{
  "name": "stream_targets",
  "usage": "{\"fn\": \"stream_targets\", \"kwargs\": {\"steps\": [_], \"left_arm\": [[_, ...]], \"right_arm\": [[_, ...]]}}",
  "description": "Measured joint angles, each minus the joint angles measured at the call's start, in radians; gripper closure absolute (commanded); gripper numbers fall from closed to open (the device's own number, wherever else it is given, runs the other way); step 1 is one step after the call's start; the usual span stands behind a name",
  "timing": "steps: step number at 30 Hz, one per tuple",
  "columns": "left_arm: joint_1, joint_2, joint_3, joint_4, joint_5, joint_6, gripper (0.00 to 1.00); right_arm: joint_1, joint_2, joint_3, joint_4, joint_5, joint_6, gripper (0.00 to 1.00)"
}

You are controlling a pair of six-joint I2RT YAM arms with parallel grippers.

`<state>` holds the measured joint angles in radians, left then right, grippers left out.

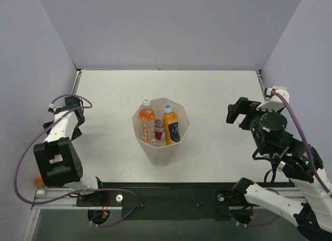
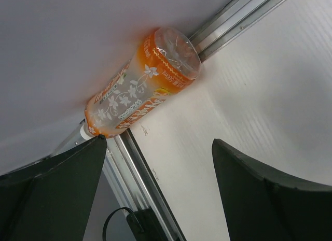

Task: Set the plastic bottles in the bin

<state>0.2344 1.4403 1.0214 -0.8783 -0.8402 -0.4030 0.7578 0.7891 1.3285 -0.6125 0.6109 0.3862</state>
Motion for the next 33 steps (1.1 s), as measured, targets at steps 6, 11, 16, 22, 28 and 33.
{"fn": "stream_targets", "kwargs": {"steps": [6,11,16,22,28,33], "left_arm": [[0.029,0.162,0.047,-0.04,-0.024,-0.036,0.06],[0.038,0.191,0.061,-0.051,-0.008,-0.057,0.07],[0.051,0.279,0.126,-0.063,-0.029,-0.06,0.17],[0.09,0.388,0.154,-0.103,-0.032,-0.063,0.13],[0.089,0.423,0.15,-0.106,-0.04,-0.053,0.09],[0.089,0.425,0.15,-0.105,-0.073,-0.039,0.06]], "right_arm": [[0.0,-0.003,0.0,-0.009,0.011,-0.023,0.1],[0.0,-0.003,-0.003,-0.009,0.011,-0.024,0.1],[0.0,-0.021,-0.04,-0.005,0.011,-0.021,0.1],[0.0,-0.031,-0.059,-0.003,0.023,-0.021,0.1],[0.0,-0.029,-0.059,0.003,0.021,-0.009,0.1],[0.0,-0.042,-0.087,0.016,0.021,0.014,0.1]]}}
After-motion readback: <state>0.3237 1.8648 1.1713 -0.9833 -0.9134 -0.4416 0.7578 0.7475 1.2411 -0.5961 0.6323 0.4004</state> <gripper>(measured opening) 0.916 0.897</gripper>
